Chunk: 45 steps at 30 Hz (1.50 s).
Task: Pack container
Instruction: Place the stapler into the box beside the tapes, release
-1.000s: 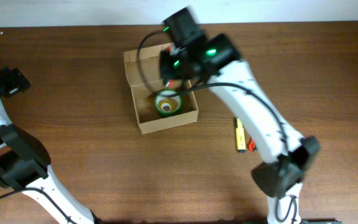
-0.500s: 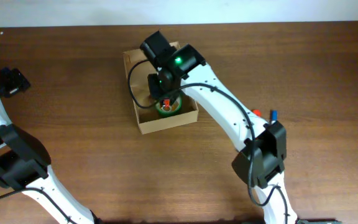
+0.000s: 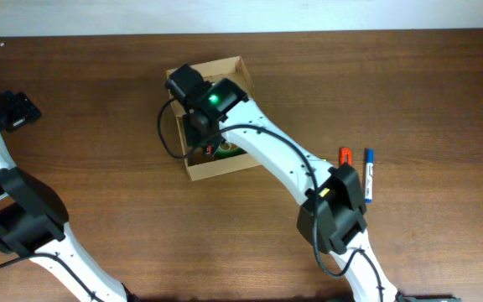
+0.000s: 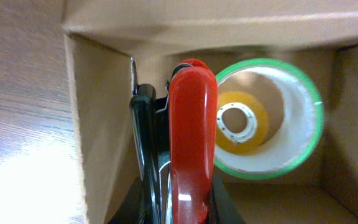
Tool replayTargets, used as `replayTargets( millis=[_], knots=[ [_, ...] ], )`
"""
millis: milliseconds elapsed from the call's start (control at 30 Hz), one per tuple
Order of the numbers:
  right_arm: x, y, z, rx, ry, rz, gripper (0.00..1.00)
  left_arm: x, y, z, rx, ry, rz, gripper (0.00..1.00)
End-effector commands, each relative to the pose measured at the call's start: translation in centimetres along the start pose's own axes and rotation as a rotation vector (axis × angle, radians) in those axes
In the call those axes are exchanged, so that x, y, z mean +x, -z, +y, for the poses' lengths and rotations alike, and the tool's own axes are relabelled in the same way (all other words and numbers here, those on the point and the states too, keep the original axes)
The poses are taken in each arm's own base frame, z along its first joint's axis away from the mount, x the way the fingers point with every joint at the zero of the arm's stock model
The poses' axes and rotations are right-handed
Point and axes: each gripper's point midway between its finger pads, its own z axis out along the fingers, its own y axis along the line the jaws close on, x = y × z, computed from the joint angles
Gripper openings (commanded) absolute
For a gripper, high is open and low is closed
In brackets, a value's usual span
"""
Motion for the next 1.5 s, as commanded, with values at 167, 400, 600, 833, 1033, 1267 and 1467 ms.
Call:
replayTargets(
  millis=[167, 400, 600, 833, 1033, 1267, 1467],
  knots=[
    [1.1, -1.7, 1.7, -0.004, 0.060, 0.024, 0.04, 0.0, 0.7, 0.1, 0.006, -0.012, -0.012, 1.00],
    [2.5, -3.3, 3.2, -0.003, 0.095, 0.045, 0.04, 0.0, 0.7, 0.1, 0.006, -0.012, -0.012, 1.00],
    [2.8, -4.6, 2.7, 0.020, 0.112, 0.062, 0.04, 0.0, 0.7, 0.1, 0.006, -0.012, -0.012, 1.00],
    [2.3, -4.6, 1.9, 0.036, 0.127, 0.055, 0.32, 0.0, 0.7, 0.1, 0.006, -0.012, -0.012, 1.00],
    [1.9, -4.6, 1.3, 0.041, 0.158, 0.053, 0.42, 0.0, 0.7, 0.1, 0.006, -0.012, -0.012, 1.00],
    [1.2, -4.5, 0.8, 0.041, 0.163, 0.045, 0.49, 0.0, 0.7, 0.1, 0.006, -0.012, -0.012, 1.00],
    [-4.0, 1.9, -2.1, 0.109, 0.170, -0.090, 0.04, 0.0, 0.7, 0.1, 0.006, -0.012, -0.012, 1.00]
  ],
)
